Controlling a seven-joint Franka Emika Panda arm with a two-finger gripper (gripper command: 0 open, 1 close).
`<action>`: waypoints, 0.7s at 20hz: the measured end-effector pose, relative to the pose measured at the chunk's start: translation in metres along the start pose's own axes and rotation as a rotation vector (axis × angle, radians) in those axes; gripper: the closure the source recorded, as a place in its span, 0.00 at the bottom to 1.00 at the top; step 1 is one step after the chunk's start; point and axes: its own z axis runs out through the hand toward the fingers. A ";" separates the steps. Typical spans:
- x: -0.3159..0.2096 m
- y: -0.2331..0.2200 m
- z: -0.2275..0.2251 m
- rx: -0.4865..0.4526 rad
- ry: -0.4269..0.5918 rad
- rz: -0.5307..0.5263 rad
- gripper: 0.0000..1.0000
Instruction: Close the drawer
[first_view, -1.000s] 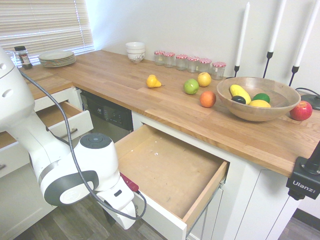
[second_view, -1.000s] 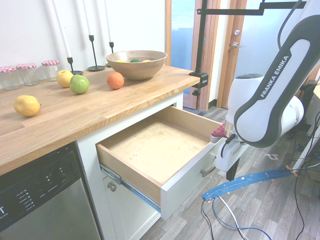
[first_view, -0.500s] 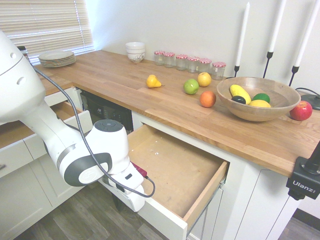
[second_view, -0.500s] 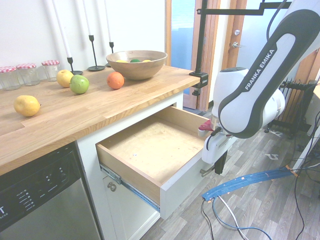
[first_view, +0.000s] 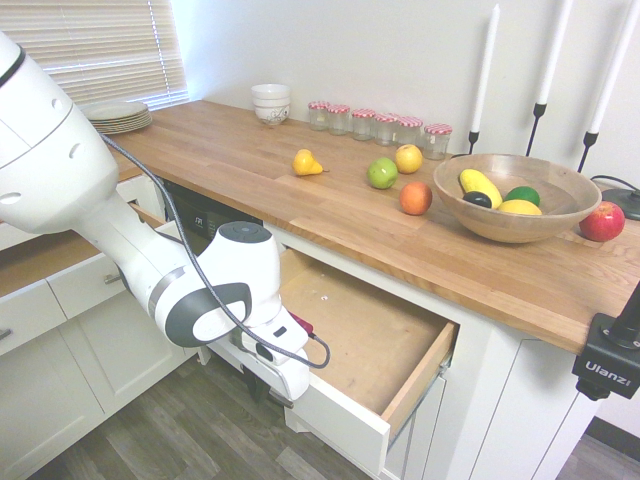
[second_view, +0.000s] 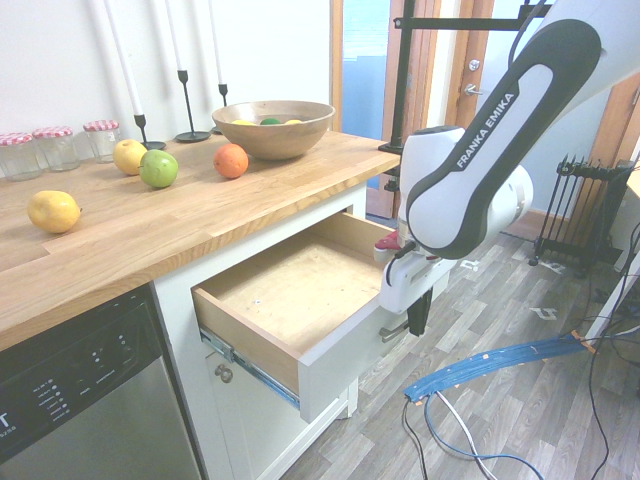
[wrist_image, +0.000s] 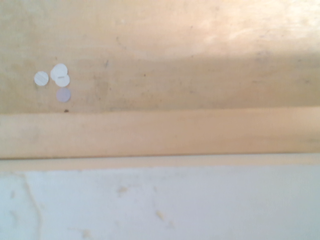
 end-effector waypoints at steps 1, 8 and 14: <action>0.003 -0.004 -0.003 -0.002 0.003 -0.001 1.00; 0.022 -0.039 -0.006 -0.011 0.008 -0.001 1.00; 0.040 -0.072 -0.006 -0.015 0.004 0.000 1.00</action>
